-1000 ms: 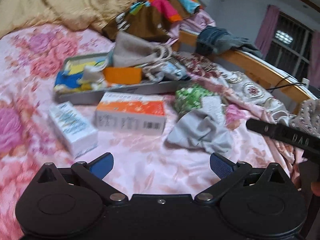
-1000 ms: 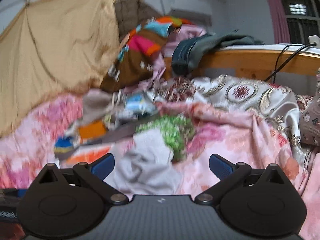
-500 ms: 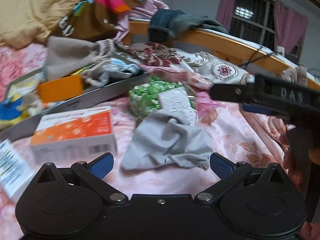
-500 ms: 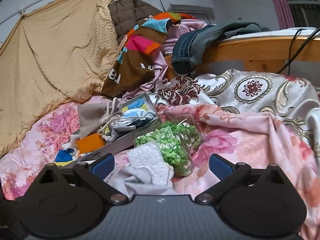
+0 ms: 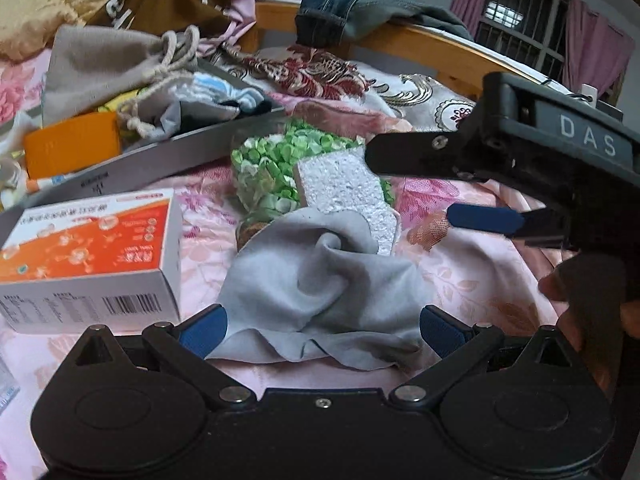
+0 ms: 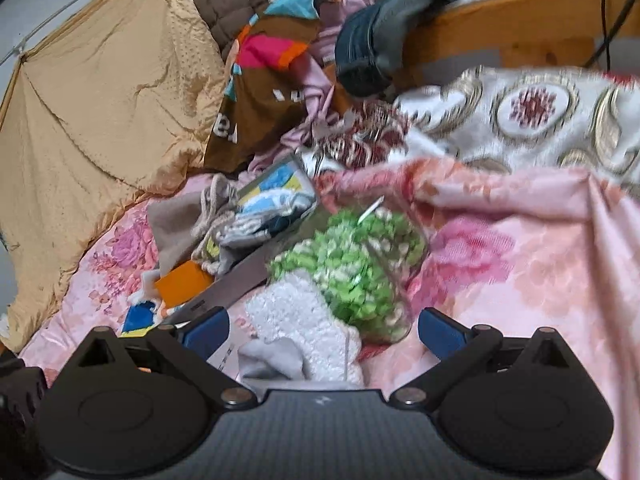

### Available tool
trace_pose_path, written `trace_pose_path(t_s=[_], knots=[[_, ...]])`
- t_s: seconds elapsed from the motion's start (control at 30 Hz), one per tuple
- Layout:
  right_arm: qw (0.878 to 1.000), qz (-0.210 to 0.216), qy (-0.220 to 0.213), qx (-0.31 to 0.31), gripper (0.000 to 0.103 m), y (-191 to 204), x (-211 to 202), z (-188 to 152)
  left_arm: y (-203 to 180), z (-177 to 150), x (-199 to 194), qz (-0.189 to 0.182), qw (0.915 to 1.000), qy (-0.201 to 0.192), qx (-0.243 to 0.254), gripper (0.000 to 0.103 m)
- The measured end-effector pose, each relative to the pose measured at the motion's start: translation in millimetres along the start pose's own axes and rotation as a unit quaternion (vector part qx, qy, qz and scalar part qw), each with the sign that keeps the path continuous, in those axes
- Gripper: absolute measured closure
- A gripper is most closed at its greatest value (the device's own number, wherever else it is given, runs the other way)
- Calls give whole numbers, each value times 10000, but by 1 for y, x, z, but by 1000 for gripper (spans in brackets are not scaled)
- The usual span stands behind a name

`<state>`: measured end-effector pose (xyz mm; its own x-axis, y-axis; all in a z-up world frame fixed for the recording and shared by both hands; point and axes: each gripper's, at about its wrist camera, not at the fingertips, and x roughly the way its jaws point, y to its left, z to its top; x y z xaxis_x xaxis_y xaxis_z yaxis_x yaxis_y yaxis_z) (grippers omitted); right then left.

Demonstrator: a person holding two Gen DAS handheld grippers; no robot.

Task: Organize soft objects
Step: 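Grasp the grey cloth with the left tool while the right tool grasps the white sponge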

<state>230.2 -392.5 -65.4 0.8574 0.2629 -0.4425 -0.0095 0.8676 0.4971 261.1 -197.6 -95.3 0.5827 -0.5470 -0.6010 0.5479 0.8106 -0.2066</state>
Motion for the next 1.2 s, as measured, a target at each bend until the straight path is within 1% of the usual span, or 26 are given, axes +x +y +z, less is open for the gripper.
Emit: trace_pose_path(t_s=[0.07,0.17,0.27,0.43,0.53,0.63,0.7,0.73,0.8,0.83,0.9,0.93,0.97,1.0,1.03,1.1,1.2], knots=[[9998,133,66,90,0,-2,3,-2,-1,0,2,7,10000,-23,-42,1],[9994,196,184,213,1,-4,6,-4,-1,0,3,22,9999,-13,-129,1],[9977,435,359,367,1,-7,11,-6,0,0,2,-26,9997,-15,-245,1],[9956,692,496,395,1,-7,16,-9,1,-2,1,-123,9996,4,-269,1],[9930,941,510,491,1,-7,14,-9,4,-3,0,-168,9994,-3,-286,5],[9909,1161,466,497,3,-5,9,-9,6,-4,-1,-141,9996,22,-254,15],[9898,1268,473,449,5,-2,7,-10,7,-5,-3,-118,9996,28,-252,25],[9894,1309,482,415,6,-1,6,-10,8,-5,-4,-110,9996,28,-265,27],[9887,1379,503,298,10,4,4,-11,10,-5,-6,-107,9994,35,-318,38],[9883,1416,511,230,10,8,3,-12,12,-5,-6,-102,9994,43,-342,41],[9871,1499,562,108,11,13,2,-14,14,-5,-8,-97,9992,64,-377,53],[9865,1524,593,71,11,16,2,-16,15,-5,-8,-111,9991,65,-395,56],[9858,1555,636,34,11,18,2,-17,16,-6,-9,-122,9990,68,-418,62],[9851,1578,682,-12,11,20,3,-19,17,-6,-10,-119,9990,66,-434,68],[9846,1592,726,-67,11,23,3,-21,18,-7,-11,-97,9989,53,-451,71],[9842,1589,766,-152,11,27,3,-23,21,-8,-13,-95,9985,40,-546,81],[9870,1462,633,-216,11,29,-1,-24,26,-10,-17,-123,9974,0,-714,88]])
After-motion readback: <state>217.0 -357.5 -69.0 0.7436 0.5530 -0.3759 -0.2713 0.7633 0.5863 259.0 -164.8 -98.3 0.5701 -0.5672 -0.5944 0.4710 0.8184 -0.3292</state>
